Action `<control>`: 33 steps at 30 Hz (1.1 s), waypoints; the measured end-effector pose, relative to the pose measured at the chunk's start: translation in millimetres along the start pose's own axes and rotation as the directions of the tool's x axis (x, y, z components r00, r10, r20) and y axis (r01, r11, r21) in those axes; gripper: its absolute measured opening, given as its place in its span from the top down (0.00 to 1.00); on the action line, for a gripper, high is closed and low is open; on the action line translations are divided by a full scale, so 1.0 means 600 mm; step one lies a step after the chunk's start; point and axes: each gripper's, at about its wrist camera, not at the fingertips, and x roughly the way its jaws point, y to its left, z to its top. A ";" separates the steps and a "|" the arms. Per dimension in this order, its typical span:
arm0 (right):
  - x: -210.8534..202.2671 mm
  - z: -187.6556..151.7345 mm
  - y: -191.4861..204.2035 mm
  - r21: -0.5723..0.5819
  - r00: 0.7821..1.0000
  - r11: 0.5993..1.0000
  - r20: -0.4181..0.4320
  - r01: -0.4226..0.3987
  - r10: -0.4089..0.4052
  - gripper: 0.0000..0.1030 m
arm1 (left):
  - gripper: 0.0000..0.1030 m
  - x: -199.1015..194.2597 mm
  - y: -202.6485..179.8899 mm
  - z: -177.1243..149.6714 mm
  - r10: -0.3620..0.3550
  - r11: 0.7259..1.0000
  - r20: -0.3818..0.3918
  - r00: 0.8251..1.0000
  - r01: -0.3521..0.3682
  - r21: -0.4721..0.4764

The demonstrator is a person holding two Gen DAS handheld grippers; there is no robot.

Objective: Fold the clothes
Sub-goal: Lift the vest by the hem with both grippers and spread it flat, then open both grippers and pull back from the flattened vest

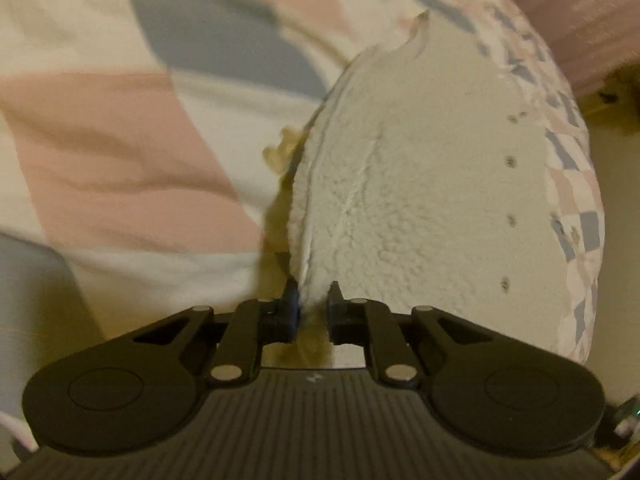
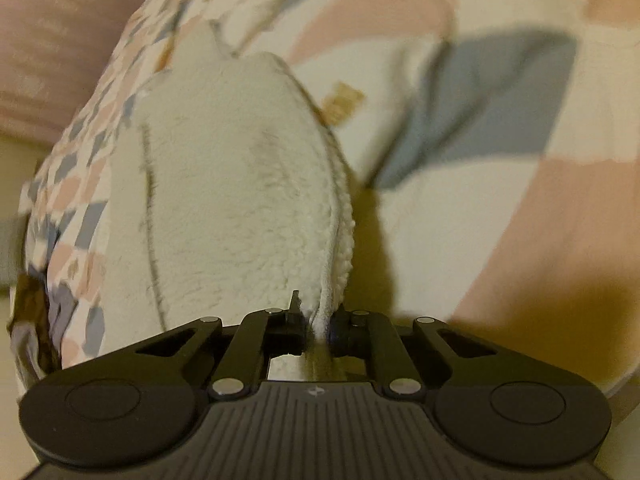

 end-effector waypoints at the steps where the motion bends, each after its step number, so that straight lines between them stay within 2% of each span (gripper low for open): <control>1: -0.018 0.004 0.008 -0.016 1.000 1.000 0.008 -0.015 0.015 0.92 | 0.92 -0.018 -0.004 -0.005 0.001 1.000 0.013 1.000 -0.001 0.011; 4: -0.064 0.006 0.021 -0.083 0.998 0.996 0.050 -0.026 0.031 0.92 | 0.94 -0.044 -0.003 -0.034 0.032 0.999 0.019 0.999 -0.032 0.018; 5: -0.064 0.004 0.012 -0.078 0.998 0.997 0.054 -0.013 0.017 0.92 | 1.00 -0.042 0.000 -0.047 0.050 0.999 0.009 0.999 -0.050 0.018; 9: -0.027 -0.009 -0.038 -0.047 0.996 0.996 0.034 0.079 -0.077 0.92 | 1.00 0.013 0.025 -0.096 0.151 0.988 -0.079 0.985 -0.153 -0.021; 11: 0.006 -0.016 -0.052 -0.027 0.992 0.992 0.006 0.125 -0.125 0.90 | 1.00 0.016 0.018 -0.108 0.173 0.984 -0.074 0.982 -0.175 -0.022; 13: 0.011 -0.017 -0.048 0.001 0.989 0.989 0.008 0.147 -0.147 0.86 | 0.94 -0.004 -0.003 -0.113 0.195 0.981 -0.041 0.980 -0.195 0.000; 17: -0.018 -0.021 -0.005 -0.113 0.957 0.950 0.038 0.291 -0.288 0.65 | 0.79 -0.052 -0.055 -0.113 0.266 0.963 -0.008 0.964 -0.265 0.046; 20: -0.052 -0.027 0.021 -0.159 0.928 0.915 0.079 0.371 -0.363 0.61 | 0.55 -0.091 -0.111 -0.107 0.273 0.957 0.033 0.961 -0.275 0.091; 22: -0.081 -0.036 0.040 -0.160 0.932 0.919 0.098 0.361 -0.349 0.55 | 0.49 -0.113 -0.153 -0.103 0.251 0.957 0.061 0.966 -0.257 0.132; 24: -0.105 -0.053 0.067 -0.173 0.933 0.919 0.121 0.355 -0.338 0.45 | 0.43 -0.126 -0.192 -0.098 0.226 0.956 0.074 0.971 -0.236 0.176; 25: -0.117 -0.061 0.080 -0.180 0.934 0.919 0.133 0.352 -0.331 0.44 | 0.40 -0.132 -0.212 -0.094 0.212 0.954 0.078 0.974 -0.224 0.199; 28: -0.150 -0.087 0.123 -0.200 0.936 0.919 0.167 0.340 -0.310 0.36 | 0.36 -0.149 -0.261 -0.093 0.171 0.944 0.095 0.981 -0.190 0.269; 30: -0.165 -0.109 0.150 -0.206 0.933 0.917 0.191 0.341 -0.304 0.33 | 0.35 -0.158 -0.283 -0.095 0.151 0.933 0.095 0.984 -0.174 0.315; 33: -0.184 -0.146 0.181 -0.211 0.926 0.913 0.224 0.350 -0.303 0.27 | 0.30 -0.179 -0.304 -0.108 0.159 0.907 0.100 0.982 -0.185 0.379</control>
